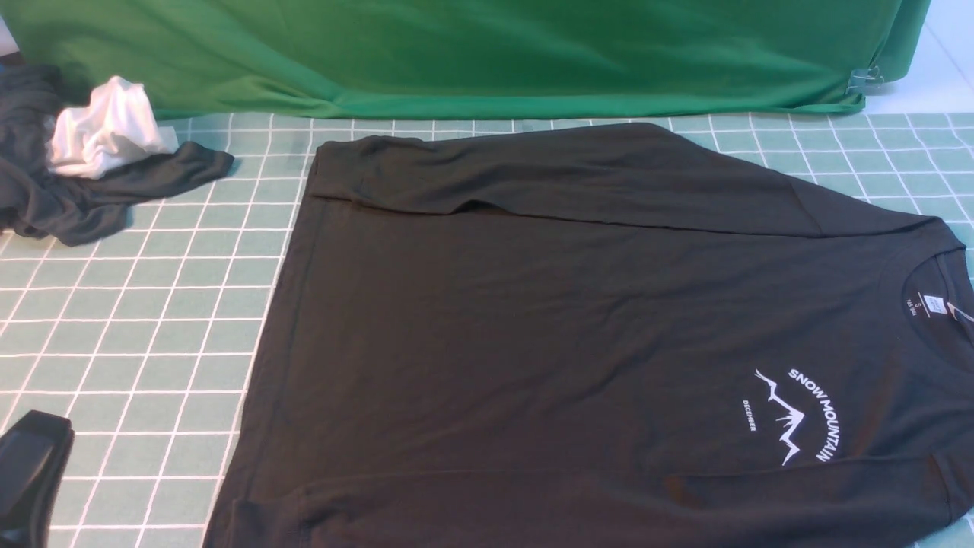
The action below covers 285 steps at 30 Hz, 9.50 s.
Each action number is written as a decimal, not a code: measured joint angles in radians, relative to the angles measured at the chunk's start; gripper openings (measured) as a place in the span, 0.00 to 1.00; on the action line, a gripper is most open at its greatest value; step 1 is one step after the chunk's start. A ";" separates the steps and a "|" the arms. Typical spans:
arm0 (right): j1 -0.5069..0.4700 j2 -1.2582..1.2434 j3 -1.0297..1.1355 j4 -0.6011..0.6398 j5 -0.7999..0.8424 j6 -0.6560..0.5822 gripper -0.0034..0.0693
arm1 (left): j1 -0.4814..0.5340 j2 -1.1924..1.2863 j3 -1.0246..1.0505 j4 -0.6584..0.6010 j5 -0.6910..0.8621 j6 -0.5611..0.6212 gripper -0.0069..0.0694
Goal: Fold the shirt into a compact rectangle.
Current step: 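Grasp the left edge of the dark T-shirt lying flat on the table, then fold the left side of the black T-shirt inward over its body, then grab the top left corner of the dark shirt with the left gripper, then fold the left side of the dark shirt inward over its body with the left gripper, then grasp the near edge of the shirt at its hem and shoulder corners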
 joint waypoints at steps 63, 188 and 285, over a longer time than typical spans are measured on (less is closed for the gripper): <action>0.000 0.825 -0.743 -0.066 0.612 -0.904 0.19 | -0.309 1.394 -0.691 0.662 0.642 0.302 0.70; 0.000 0.825 -0.726 -0.060 0.469 -0.870 0.37 | -0.061 2.231 -1.765 0.179 0.578 0.398 0.69; 0.000 0.825 -0.726 -0.060 0.478 -0.868 0.38 | -0.061 1.527 -1.004 0.538 0.950 0.415 0.74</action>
